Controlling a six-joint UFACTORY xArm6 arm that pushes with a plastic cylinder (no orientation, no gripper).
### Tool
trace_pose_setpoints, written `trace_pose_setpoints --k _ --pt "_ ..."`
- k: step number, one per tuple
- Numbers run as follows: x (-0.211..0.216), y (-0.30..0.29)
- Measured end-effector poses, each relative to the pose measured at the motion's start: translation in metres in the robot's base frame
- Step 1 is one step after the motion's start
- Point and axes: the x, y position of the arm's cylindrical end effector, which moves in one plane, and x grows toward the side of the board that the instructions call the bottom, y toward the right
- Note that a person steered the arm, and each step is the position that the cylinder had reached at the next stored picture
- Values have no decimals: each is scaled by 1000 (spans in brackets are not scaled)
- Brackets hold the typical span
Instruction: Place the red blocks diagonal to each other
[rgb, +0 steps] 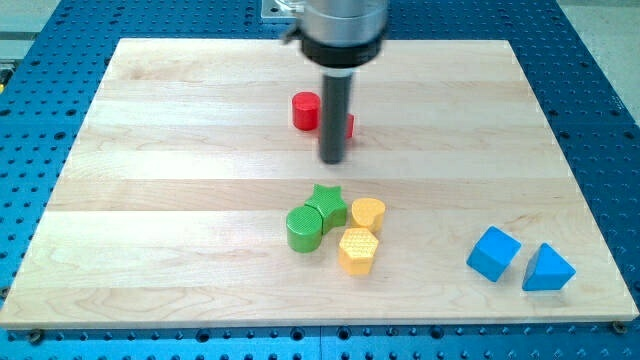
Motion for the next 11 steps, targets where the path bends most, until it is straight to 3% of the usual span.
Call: trace_pose_setpoints --k 1,3,4,5,6,7,9,11 --pt "-3 -52" --pt "-118 -60" --pt "-101 -60" --pt "-51 -23" --pt "-51 17" --pt "-51 21" --pt "-51 -6" --pt "-51 114"
